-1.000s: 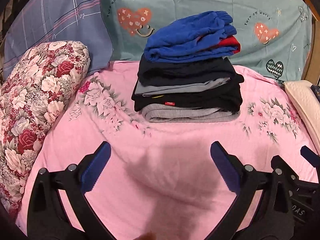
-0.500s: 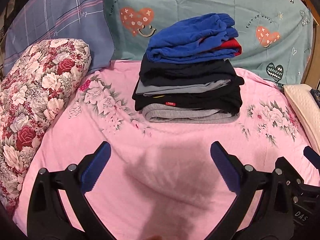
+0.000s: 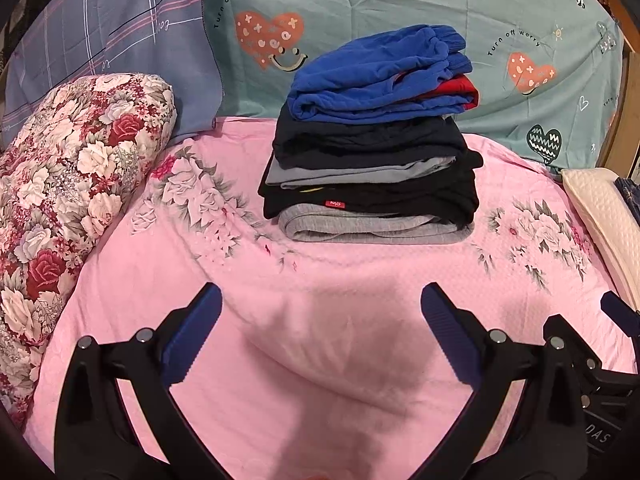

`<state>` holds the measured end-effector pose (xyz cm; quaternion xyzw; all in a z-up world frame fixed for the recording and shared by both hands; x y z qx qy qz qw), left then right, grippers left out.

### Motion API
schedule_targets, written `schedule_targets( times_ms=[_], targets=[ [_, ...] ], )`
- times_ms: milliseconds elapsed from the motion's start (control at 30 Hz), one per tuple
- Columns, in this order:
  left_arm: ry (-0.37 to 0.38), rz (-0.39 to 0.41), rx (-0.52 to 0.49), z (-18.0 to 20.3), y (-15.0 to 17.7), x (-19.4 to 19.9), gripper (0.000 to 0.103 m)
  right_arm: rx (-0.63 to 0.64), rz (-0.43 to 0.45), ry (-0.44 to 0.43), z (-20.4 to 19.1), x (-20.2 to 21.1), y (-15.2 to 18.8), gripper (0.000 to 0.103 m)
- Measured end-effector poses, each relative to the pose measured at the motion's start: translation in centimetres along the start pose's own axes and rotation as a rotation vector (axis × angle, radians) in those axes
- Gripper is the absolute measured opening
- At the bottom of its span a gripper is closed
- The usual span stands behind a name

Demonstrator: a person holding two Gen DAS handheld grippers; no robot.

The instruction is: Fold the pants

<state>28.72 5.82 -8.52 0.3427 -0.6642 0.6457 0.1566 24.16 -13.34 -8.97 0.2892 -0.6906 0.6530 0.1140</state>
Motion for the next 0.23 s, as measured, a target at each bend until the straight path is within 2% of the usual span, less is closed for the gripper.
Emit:
schedule_targets(
  times_ms=[233],
  targets=[
    [0.011,0.005,0.006,0.00,-0.07,0.25,0.101,0.001,0.000,-0.001,0.00,0.00,0.00,0.102]
  ],
)
Point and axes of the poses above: each gripper's, at about its wrist camera, not at the fingertips, and x roughly against the way its jaws point, z to its right, y to its underside, the point moved 8 cm from there along -x, roughly the way its jaws point, and after that the axes turned 13 degrees about -y, right-handed, at the moved point
